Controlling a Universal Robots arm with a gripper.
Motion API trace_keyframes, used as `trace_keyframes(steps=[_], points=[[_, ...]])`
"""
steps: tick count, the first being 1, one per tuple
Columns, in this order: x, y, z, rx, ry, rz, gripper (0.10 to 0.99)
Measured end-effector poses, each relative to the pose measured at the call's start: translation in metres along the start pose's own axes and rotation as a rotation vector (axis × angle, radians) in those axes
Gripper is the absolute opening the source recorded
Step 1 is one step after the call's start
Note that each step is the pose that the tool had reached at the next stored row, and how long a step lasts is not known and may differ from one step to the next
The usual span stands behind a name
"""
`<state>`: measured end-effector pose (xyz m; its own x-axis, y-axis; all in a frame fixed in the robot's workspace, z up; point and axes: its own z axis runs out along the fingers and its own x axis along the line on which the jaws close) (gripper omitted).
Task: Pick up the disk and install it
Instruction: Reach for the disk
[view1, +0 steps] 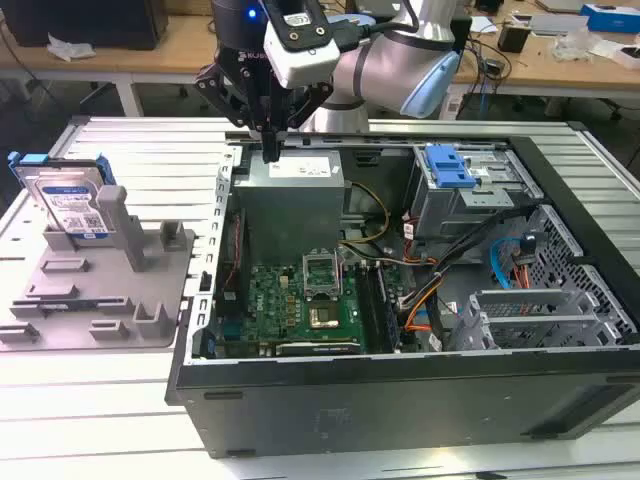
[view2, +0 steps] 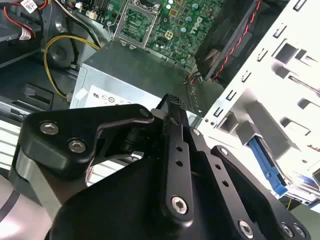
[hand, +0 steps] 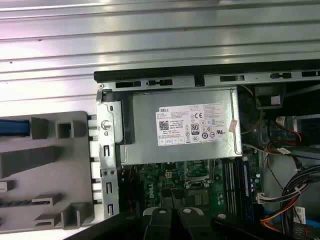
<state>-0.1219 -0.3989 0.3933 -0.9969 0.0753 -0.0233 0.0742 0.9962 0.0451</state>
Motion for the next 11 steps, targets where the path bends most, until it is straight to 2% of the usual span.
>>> trace_keyframes(steps=[11], points=[[0.0003,0.0001,0.0000,0.000,0.0006,0.000,0.106]])
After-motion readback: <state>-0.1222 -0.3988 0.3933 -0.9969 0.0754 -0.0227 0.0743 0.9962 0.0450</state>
